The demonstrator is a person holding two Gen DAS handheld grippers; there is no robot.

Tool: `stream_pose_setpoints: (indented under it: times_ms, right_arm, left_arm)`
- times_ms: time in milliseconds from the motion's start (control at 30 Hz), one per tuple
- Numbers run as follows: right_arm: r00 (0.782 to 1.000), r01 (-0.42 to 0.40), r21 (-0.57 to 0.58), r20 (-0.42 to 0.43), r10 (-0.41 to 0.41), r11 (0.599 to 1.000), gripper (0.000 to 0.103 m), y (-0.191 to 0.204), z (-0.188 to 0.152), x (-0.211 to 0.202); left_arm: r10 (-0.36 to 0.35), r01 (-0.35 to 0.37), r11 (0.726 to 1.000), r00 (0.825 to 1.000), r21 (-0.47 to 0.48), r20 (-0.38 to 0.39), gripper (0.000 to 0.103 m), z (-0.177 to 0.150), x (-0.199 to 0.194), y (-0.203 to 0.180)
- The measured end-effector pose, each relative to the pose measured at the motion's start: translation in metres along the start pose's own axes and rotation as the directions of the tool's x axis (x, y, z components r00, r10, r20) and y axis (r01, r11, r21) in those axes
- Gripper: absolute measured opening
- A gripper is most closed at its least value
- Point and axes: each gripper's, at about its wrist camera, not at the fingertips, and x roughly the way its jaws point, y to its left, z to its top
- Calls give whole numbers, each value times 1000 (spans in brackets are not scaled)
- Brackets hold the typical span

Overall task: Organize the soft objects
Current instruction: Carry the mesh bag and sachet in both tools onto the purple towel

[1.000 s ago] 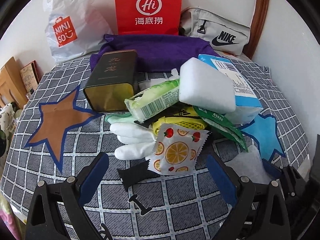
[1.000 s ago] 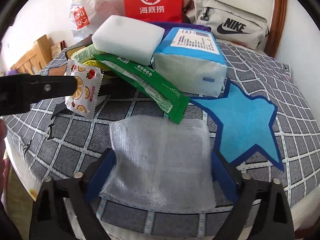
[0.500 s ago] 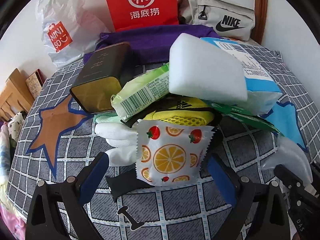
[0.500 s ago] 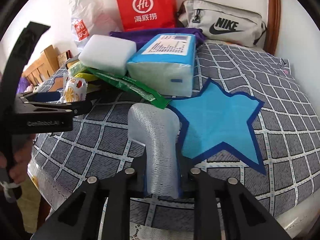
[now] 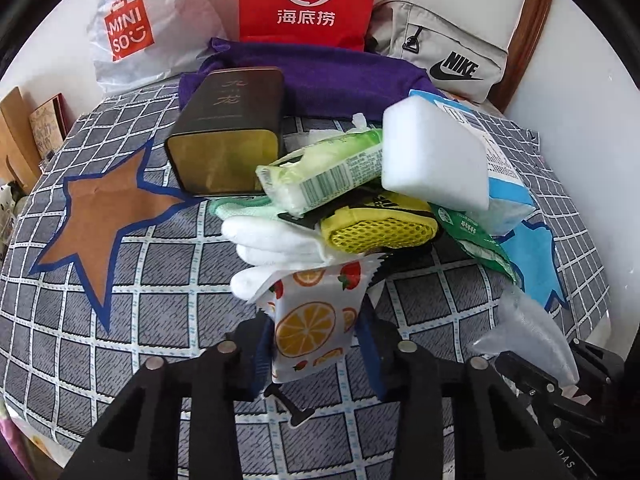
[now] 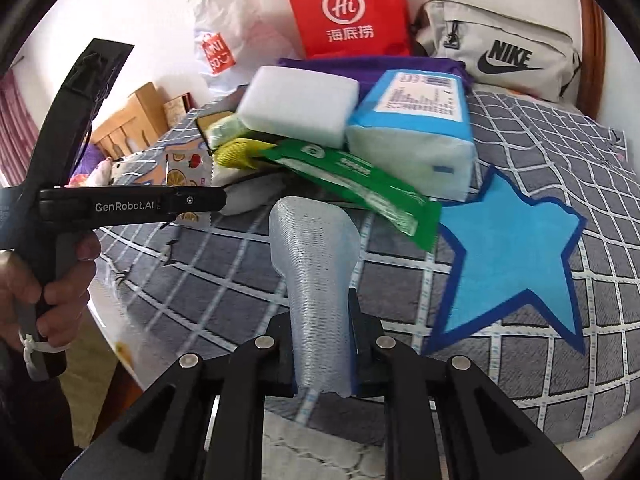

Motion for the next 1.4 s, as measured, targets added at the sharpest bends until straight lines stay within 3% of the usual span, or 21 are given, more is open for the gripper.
stream_pose_setpoints:
  times_ms: [400,767,1400]
  right_arm:
    - [998,24,20,53,-25,1000,16,1,18,-30]
    - [994,45,54,95,-50,997,16,-9,56,-53]
    - [982,86,63,164,-95,994,16,-39,203,-24]
  left_arm:
    - [-3,7,998,998,-61,60,31,6,-29,31]
    - [29,-20,994,996,-109,82,31,35,-42,50]
    - [92,-85,992,994,-95,66,31,153,-23,62]
